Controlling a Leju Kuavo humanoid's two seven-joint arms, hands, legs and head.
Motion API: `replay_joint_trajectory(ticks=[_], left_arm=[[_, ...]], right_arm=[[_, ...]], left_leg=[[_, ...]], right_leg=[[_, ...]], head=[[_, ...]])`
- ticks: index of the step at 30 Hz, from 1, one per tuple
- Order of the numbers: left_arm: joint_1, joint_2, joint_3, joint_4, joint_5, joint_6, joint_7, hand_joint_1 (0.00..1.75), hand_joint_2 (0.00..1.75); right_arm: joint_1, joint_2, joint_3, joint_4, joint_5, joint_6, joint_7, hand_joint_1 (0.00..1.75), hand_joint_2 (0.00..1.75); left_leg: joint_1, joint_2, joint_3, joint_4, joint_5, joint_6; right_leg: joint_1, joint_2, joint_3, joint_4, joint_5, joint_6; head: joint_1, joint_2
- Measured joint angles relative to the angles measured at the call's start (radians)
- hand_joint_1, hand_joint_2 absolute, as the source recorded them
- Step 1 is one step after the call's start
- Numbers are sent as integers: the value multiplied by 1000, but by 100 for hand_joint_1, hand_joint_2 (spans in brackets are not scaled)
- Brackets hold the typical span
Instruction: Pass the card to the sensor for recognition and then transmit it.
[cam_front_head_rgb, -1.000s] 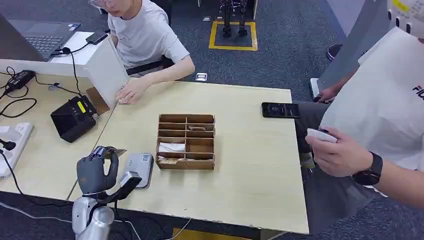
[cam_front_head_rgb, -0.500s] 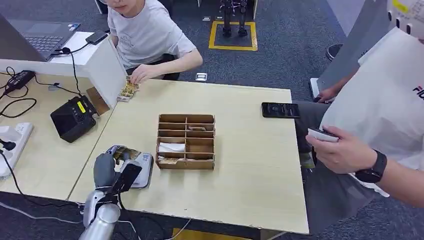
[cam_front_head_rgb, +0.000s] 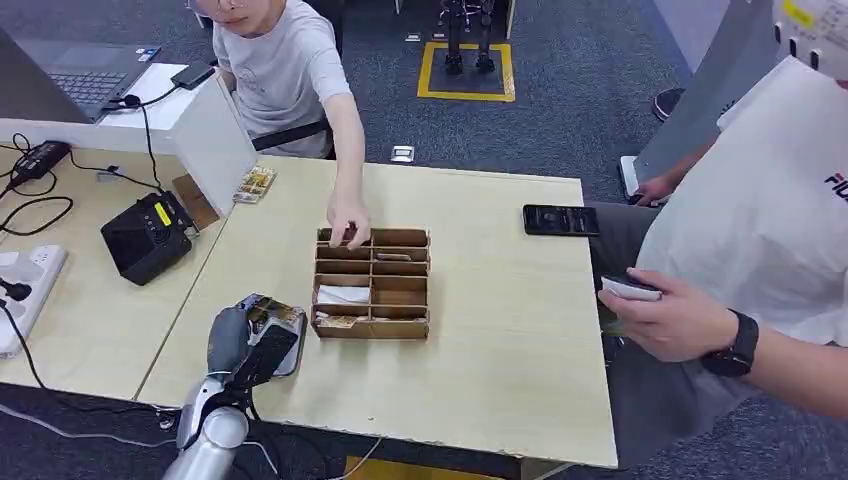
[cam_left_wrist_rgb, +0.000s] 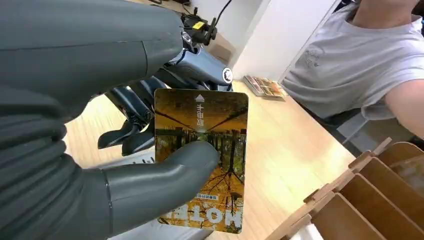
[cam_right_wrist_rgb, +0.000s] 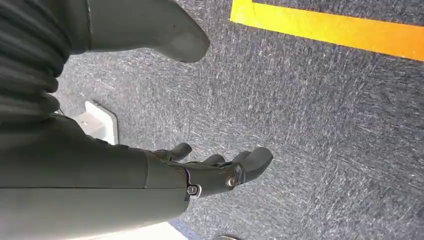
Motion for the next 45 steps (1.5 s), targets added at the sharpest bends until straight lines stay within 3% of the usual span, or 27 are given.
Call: replay_joint_trajectory(ticks=[26,40,45], left_arm=[[-45,25,-1,153,-92,137,33,175,175],[-71,24,1,293,-207,240,45,175,175],[-90,23,15,318,-140,209,-3,175,175]], right_arm=[[0,0,0,0,8,1,3,0,175],[-1,0,0,1,21,0,1,0,175],[-1,0,0,1,21,-6,0,0,175]], left_leg=[[0,0,0,0,0,-1],[0,0,1,0,1,-1],[0,-1,1,0,1,-1]], right_leg=[[0,0,0,1,0,0],[0,0,1,1,0,0],[0,0,1,1,0,0]], head=[[0,0],[0,0],[0,0]])
